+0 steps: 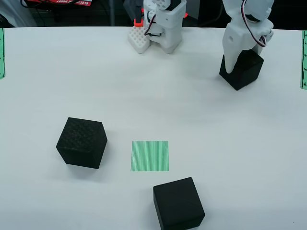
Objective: Stack 3 Blocks on the chosen place.
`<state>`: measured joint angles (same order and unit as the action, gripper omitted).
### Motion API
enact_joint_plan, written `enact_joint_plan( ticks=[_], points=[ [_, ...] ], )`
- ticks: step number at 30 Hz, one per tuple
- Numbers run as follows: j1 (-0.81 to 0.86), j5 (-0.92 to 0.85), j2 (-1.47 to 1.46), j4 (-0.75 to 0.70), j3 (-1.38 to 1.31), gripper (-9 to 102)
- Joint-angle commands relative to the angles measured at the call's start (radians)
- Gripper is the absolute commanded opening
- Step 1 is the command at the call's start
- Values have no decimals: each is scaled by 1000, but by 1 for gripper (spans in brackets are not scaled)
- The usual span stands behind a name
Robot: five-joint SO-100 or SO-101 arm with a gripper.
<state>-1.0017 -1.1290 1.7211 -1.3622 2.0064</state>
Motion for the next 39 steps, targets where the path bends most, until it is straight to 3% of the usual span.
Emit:
enact_joint_plan(
  ticks=[1,10,24,39],
  points=[
    [92,84,-2,41,-34,19],
    [391,249,2,106,-37,19],
    [904,278,84,140,-46,19],
    [963,698,3,164,-167,19]
  ],
)
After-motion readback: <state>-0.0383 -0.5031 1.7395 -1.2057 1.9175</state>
